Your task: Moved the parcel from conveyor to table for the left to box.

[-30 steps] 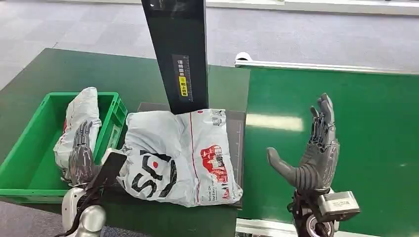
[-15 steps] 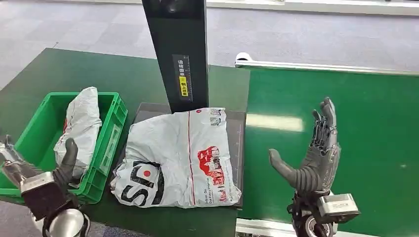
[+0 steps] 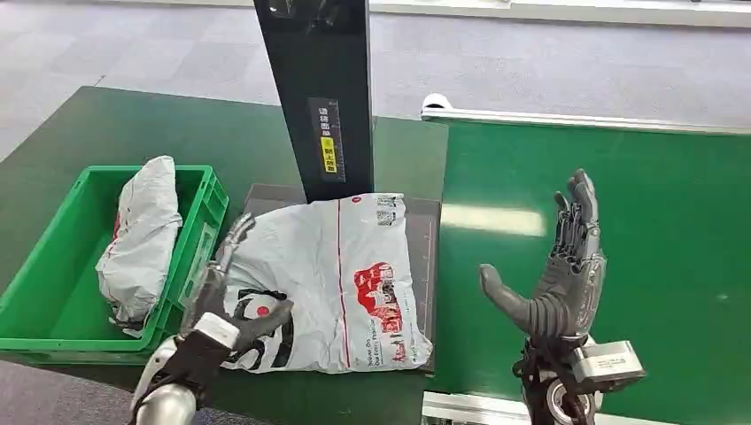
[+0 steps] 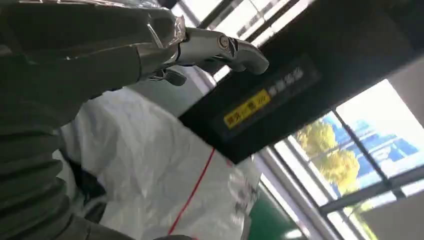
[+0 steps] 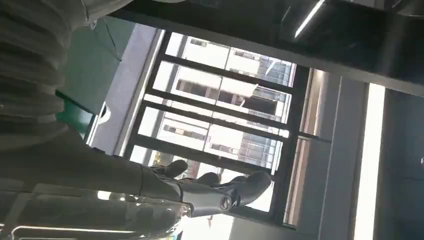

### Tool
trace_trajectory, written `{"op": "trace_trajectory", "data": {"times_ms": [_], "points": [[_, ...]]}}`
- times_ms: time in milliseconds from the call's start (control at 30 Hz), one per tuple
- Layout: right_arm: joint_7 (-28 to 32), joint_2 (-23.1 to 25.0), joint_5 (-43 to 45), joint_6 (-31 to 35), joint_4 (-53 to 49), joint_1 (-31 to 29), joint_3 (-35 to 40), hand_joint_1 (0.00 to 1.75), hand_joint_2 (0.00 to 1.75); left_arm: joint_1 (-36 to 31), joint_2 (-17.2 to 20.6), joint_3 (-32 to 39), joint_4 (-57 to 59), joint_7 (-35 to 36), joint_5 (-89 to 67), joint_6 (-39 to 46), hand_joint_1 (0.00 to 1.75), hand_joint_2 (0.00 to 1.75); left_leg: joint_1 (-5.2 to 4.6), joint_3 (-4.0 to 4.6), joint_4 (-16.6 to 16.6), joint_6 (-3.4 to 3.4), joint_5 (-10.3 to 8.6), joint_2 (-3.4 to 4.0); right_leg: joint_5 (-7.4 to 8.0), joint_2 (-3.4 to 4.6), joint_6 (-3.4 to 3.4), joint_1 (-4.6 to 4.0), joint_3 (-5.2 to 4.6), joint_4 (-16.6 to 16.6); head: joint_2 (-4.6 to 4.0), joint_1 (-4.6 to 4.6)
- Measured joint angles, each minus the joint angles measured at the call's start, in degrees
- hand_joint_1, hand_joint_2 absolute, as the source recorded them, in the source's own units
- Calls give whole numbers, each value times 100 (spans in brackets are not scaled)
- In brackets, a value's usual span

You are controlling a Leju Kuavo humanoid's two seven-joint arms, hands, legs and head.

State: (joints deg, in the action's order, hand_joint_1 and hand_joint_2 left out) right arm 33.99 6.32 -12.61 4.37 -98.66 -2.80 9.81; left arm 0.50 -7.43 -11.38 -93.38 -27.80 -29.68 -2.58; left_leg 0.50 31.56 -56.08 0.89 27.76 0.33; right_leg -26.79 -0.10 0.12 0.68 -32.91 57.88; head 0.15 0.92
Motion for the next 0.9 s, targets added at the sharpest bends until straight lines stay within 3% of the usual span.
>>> {"op": "trace_trajectory", "data": {"times_ms": [600, 633, 667, 700, 733, 767, 833, 900], "points": [[-76, 42, -44, -157, 0, -10, -4, 0, 175, -497, -223, -693, 2202, 59, -146, 70, 0, 175, 0, 2, 0, 0, 0, 0, 0, 0, 0, 0, 1, 0, -2, 0], [-99, 48, -46, -193, 7, -28, -4, 0, 175, -527, -223, -711, 2276, 83, -146, 70, 30, 175, 0, 2, 0, 0, 0, 1, 0, 0, 0, 0, 1, 0, 0, -2], [-112, 57, -46, -208, 20, -48, -4, 0, 175, -555, -225, -715, 2336, 105, -144, 68, 42, 175, 0, 1, 0, 0, 0, 1, 0, 0, 0, 0, 1, 0, -2, -2], [-129, 63, -46, -216, 26, -62, -4, 0, 175, -573, -227, -715, 2388, 114, -135, 66, 110, 175, 0, 1, 0, 0, 0, 1, 0, 0, 0, 0, 1, 0, 0, -2], [-144, 74, -46, -223, 37, -75, -4, 0, 175, -591, -227, -715, 2436, 120, -129, 61, 138, 175, 0, 1, 0, 0, 0, 0, 0, 0, 0, 0, 2, 0, -2, 0], [-160, 79, -48, -234, 55, -91, -4, 0, 175, -608, -227, -717, 2473, 127, -125, 59, 141, 175, 0, 0, 0, 0, 0, 0, 0, 0, 0, 0, 2, 0, -2, -2], [-177, 94, -50, -267, 79, -116, -7, 0, 175, -645, -225, -717, 2543, 151, -109, 57, 166, 175, 0, 1, 0, 0, 0, 0, 0, 0, 0, -1, 2, 0, -2, -2], [-208, 111, -50, -304, 109, -157, -7, 0, 175, -691, -225, -720, 2617, 223, -127, 57, 168, 175, 0, 1, 0, 0, -1, 0, 0, 0, 0, 0, 2, 0, 0, -2]]}}
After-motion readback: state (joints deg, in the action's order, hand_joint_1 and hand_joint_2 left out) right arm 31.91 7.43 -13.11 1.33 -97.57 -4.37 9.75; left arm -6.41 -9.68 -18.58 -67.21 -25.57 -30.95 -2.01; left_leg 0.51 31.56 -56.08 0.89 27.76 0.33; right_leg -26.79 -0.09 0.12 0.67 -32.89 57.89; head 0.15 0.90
